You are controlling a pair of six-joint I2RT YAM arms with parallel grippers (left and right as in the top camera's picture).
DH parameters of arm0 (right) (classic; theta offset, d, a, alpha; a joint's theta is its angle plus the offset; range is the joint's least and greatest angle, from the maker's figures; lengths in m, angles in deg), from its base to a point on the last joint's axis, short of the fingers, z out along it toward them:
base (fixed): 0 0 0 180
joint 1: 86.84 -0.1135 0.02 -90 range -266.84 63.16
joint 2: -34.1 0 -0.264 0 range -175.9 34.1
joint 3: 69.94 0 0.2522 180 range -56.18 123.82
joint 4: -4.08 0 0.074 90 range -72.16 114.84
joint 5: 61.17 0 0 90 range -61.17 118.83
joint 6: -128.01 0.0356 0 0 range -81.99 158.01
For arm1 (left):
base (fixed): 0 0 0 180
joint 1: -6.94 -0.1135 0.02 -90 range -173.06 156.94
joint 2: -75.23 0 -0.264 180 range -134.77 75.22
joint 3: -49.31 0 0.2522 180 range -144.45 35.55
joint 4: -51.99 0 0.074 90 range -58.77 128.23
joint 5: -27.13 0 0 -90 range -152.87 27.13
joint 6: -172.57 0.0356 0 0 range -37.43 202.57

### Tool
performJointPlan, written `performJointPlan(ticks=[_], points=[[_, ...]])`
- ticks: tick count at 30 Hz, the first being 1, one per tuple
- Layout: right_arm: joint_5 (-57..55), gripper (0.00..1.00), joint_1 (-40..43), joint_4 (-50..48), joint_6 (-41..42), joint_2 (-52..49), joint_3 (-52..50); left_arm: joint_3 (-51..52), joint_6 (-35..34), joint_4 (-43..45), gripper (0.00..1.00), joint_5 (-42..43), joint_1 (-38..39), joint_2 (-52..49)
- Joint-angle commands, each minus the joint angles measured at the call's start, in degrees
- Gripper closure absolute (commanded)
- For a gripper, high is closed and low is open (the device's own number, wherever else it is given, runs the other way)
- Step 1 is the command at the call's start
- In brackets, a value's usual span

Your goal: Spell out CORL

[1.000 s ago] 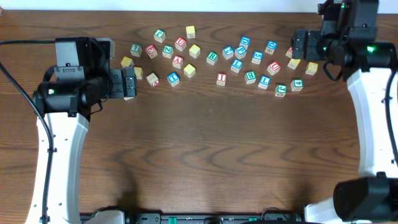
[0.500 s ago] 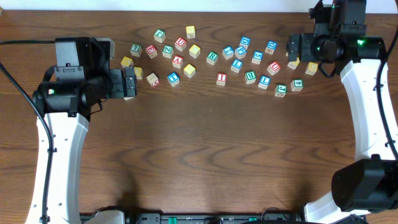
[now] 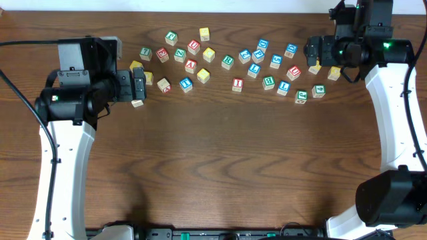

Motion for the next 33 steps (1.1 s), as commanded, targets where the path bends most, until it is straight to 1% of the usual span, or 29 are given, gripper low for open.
performJointPlan(ticks=[1, 6, 14, 16, 18, 20, 23, 26, 29, 33], points=[[1.6, 0.01, 0.2, 0.0, -0.7, 0.2, 1.4, -1.1, -2.5, 0.6, 0.02, 0.4, 0.1, -0.6], [2.1, 0.01, 0.2, 0.8, -0.7, 0.2, 1.4, -1.1, -6.8, 2.0, 0.02, 0.1, 0.1, -2.1], [2.1, 0.01, 0.2, 3.0, -0.7, 0.2, 1.4, -1.1, -6.6, 2.7, 0.02, 0.1, 0.1, -4.7], [2.1, 0.01, -0.2, 3.8, -0.7, 0.2, 1.4, -1.1, -5.7, 3.4, 0.02, 0.0, 0.1, -5.0], [2.7, 0.01, -0.6, 4.0, -0.7, 0.2, 1.4, -1.1, -5.9, 4.2, 0.07, 0.0, 0.1, -5.4], [3.0, 0.01, -1.0, 4.0, -0.7, 0.2, 1.4, -1.1, -8.5, 5.1, 0.09, -1.1, 0.1, -5.7], [3.0, 0.01, -1.4, 3.9, -0.7, 0.2, 1.4, -2.3, -11.4, 5.3, 0.09, -2.5, 0.2, -7.3], [2.9, 0.01, -1.7, 3.9, -0.7, 0.2, 1.4, -5.9, -12.1, 3.8, 0.09, -2.6, 0.7, -9.9], [2.9, 0.01, -2.0, 3.9, -0.7, 0.2, 1.4, -11.8, -12.2, 0.8, 0.1, -3.0, 1.7, -13.5], [2.9, 0.01, -2.0, 4.3, -0.7, 0.2, 1.4, -22.1, -12.5, -5.2, 0.1, -7.1, 4.0, -20.2]])
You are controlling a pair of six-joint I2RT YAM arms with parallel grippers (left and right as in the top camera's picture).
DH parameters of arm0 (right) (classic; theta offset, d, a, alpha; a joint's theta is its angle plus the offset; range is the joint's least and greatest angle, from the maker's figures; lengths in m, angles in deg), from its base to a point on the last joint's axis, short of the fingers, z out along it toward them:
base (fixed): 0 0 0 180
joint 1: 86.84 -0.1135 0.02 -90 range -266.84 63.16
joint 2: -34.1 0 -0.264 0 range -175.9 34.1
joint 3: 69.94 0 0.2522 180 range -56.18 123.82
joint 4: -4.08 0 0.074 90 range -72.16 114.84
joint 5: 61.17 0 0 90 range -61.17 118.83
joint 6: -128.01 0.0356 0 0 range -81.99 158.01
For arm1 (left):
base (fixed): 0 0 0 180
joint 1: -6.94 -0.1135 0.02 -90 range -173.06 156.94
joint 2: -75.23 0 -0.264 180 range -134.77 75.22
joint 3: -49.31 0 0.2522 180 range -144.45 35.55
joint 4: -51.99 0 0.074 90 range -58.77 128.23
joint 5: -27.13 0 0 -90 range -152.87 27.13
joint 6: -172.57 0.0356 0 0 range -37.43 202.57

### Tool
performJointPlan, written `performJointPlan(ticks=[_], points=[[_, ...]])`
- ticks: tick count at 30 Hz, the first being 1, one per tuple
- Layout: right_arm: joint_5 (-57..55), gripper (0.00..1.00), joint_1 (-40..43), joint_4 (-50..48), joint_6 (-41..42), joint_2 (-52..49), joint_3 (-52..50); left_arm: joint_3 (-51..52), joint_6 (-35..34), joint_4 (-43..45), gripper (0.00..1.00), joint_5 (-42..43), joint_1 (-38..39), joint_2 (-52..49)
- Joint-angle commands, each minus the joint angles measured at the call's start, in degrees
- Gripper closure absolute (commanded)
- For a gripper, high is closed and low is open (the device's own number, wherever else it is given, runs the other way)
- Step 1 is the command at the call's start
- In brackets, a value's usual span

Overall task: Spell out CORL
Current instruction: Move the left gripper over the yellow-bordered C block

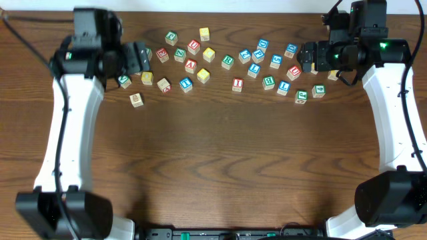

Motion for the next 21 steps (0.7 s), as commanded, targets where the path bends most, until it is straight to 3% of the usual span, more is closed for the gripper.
performJointPlan(ticks=[1, 9, 21], points=[[0.4, 0.01, -0.9, 0.3, -0.7, 0.2, 1.4, -9.1, -1.0, -3.6, 0.1, -4.8, 2.3, -5.1], [0.4, 0.01, -0.9, 1.4, -0.7, 0.2, 1.4, -14.4, -5.9, -7.3, 0.13, -8.4, 5.0, -11.9], [0.4, 0.01, -0.9, 2.0, -0.7, 0.2, 1.4, -13.9, -5.9, -7.9, 0.14, -8.3, 5.4, -12.7]])
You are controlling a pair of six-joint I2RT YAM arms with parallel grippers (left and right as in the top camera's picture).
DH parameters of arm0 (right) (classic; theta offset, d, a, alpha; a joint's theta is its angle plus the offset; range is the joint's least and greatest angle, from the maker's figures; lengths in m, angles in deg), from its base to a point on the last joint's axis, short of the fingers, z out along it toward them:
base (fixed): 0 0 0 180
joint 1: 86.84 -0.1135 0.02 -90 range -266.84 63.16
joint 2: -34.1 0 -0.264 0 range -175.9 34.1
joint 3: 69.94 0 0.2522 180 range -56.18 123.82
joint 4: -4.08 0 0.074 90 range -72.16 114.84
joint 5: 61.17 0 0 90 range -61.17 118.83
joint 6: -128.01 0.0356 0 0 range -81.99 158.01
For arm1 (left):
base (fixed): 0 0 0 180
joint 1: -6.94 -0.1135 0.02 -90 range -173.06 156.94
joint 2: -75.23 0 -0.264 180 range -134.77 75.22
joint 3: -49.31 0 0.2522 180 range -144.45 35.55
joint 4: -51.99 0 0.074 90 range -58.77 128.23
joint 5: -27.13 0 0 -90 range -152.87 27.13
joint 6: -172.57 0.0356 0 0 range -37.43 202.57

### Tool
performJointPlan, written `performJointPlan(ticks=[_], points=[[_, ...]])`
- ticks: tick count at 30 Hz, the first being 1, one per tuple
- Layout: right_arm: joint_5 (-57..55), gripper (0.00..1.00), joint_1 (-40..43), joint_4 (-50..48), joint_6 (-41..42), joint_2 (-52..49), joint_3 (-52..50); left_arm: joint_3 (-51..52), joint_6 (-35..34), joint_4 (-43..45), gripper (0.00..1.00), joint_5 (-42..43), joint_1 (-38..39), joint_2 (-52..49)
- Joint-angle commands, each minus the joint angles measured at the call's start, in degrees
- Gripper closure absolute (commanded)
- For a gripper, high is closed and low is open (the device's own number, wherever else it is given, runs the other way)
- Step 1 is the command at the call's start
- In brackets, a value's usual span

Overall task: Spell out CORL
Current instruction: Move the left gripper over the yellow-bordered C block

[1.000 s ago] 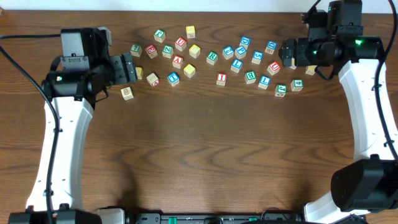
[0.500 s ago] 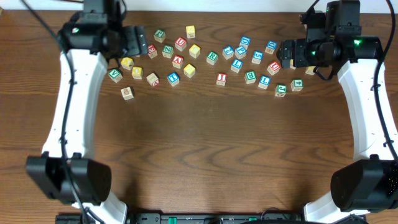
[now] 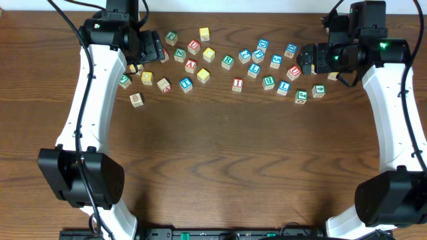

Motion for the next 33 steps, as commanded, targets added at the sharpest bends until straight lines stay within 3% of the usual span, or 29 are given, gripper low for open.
performJointPlan(ticks=[1, 15, 21, 33], points=[[0.4, 0.01, -0.9, 0.3, -0.7, 0.2, 1.3, -0.9, -0.5, -0.2, 0.14, -0.9, 0.4, -0.2], [0.4, 0.01, -0.9, 0.3, -0.7, 0.2, 1.3, -0.9, -1.8, 2.4, 0.14, -0.9, 6.7, -5.1], [0.4, 0.01, -0.9, 0.3, -0.7, 0.2, 1.3, -0.9, 2.9, 5.7, 0.14, -0.9, 10.6, -8.0], [0.4, 0.01, -0.9, 0.3, -0.7, 0.2, 1.3, -2.6, 5.2, 14.3, 0.16, 0.0, 13.3, -12.8]])
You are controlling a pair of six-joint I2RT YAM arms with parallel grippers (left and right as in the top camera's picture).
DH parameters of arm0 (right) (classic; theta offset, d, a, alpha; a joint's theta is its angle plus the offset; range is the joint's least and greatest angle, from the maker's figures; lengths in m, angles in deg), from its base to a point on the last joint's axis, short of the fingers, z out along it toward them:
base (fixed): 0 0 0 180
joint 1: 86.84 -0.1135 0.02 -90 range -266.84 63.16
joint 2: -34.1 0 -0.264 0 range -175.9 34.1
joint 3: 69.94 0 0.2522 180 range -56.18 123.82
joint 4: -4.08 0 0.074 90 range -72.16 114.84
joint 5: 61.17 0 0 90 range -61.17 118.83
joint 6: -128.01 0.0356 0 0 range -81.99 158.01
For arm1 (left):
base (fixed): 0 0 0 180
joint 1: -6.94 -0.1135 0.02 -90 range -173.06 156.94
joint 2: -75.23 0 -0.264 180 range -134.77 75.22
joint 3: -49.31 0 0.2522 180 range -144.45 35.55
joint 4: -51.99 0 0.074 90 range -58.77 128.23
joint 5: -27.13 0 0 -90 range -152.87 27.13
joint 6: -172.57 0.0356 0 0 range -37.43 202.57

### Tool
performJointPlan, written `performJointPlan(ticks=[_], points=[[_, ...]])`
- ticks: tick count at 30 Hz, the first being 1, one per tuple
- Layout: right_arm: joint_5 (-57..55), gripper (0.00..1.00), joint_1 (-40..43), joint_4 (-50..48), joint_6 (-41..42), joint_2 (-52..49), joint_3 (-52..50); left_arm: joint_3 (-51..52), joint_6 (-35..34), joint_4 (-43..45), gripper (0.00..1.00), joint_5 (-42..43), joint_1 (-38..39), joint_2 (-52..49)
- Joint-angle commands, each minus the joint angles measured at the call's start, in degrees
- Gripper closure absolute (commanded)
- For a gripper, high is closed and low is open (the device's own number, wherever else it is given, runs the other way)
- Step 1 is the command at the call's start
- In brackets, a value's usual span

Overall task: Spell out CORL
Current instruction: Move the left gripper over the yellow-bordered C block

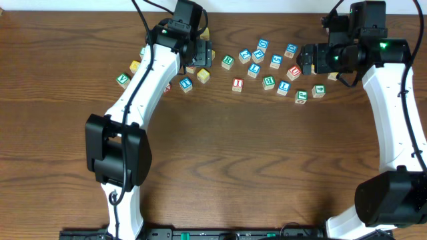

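Lettered wooden blocks lie scattered along the far side of the table. Among them are a green R block [227, 61], a red I block [237, 84], a blue L block [283, 87] and a red block [293, 72]. My left gripper [203, 53] hangs over the left half of the scatter, beside a yellow block [203, 76], and looks open with nothing seen in it. The left arm hides several blocks beneath it. My right gripper [302, 59] points left at the right end of the scatter, just above the red block, and looks open and empty.
A green V block [123, 81] and a yellow block [135, 67] lie apart at the far left. A blue block [185, 84] sits by the left forearm. The brown table [220, 160] stretches bare toward the near edge.
My left gripper has moved right, from the left end of the block scatter to over its left-middle. The arm now covers several blocks. The right arm has not moved.
At first my left gripper was low at the left end of the blocks, and my right gripper was at the right end. The left gripper then stood farther back, then further right each time. The right gripper shifted slightly left once and stayed. No block has been lifted.
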Motion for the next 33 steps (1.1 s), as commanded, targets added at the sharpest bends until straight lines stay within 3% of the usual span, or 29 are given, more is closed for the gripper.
performJointPlan(ticks=[1, 12, 33], points=[[0.4, 0.01, -0.9, 0.2, -0.7, 0.2, 1.3, -2.8, 3.0, 1.6, 0.16, 0.1, -0.2, -1.6], [0.4, 0.01, -0.9, 0.2, -0.7, 0.2, 1.3, -2.8, 18.6, 7.9, 0.16, 1.2, 0.0, -4.4], [0.4, 0.01, -0.9, 0.2, -0.7, 0.2, 1.3, -2.8, 20.1, 18.1, 0.18, 4.2, 0.7, -15.4]])
